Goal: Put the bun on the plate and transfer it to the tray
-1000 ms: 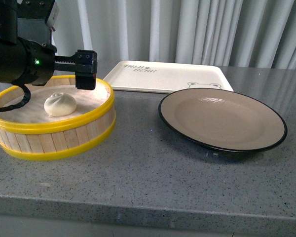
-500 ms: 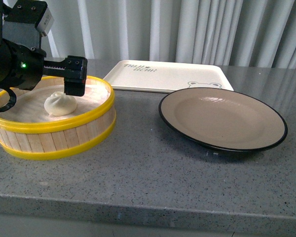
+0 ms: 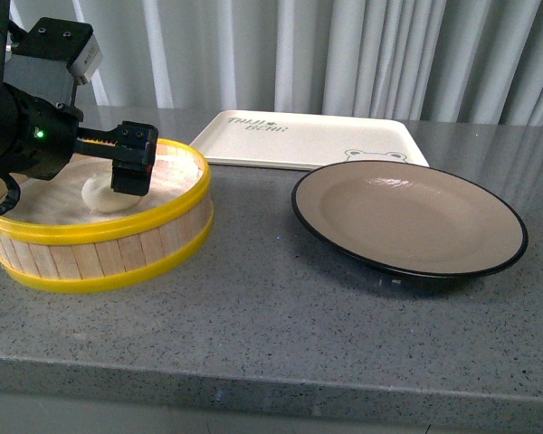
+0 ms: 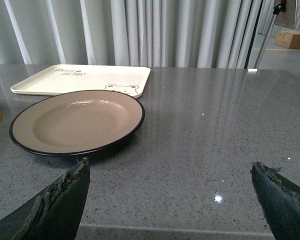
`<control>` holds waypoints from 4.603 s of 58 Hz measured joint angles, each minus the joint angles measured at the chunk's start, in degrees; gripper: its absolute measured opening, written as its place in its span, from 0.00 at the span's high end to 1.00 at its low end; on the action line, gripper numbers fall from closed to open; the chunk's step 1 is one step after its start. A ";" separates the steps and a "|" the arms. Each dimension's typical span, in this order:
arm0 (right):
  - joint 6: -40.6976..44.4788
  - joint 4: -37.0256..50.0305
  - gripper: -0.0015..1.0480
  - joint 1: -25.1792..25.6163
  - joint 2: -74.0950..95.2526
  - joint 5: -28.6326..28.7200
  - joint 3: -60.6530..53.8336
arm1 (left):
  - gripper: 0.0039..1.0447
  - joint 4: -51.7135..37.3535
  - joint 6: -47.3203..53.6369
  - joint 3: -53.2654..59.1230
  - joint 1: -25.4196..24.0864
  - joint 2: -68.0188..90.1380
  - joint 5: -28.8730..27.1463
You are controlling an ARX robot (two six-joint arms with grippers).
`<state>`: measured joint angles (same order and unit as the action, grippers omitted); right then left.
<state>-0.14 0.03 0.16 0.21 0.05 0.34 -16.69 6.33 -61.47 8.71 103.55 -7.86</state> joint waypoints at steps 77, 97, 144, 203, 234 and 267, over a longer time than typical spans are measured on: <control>0.00 0.00 0.08 0.00 0.00 0.00 0.00 | 0.97 4.11 -1.11 -4.92 3.17 -1.49 -1.55; 0.00 0.00 0.08 0.00 0.00 0.02 0.00 | 0.97 6.84 -1.22 -7.72 10.95 -5.99 1.05; 0.00 0.00 0.08 0.00 0.00 0.00 0.00 | 0.97 14.45 5.57 -26.01 31.61 11.13 0.33; 0.00 0.00 0.08 0.00 0.00 0.00 0.00 | 0.71 22.80 6.03 -34.53 31.91 19.82 1.09; 0.00 0.00 0.08 0.00 0.00 0.00 -0.02 | 0.07 18.75 -2.60 -30.99 26.01 7.63 -0.83; 0.00 0.00 0.08 0.00 0.00 0.11 -0.02 | 0.71 -27.28 -6.08 20.13 12.46 -20.52 -14.21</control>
<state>-0.14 0.03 0.16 0.21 0.16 0.32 -43.97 0.25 -41.34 21.17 83.02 -22.06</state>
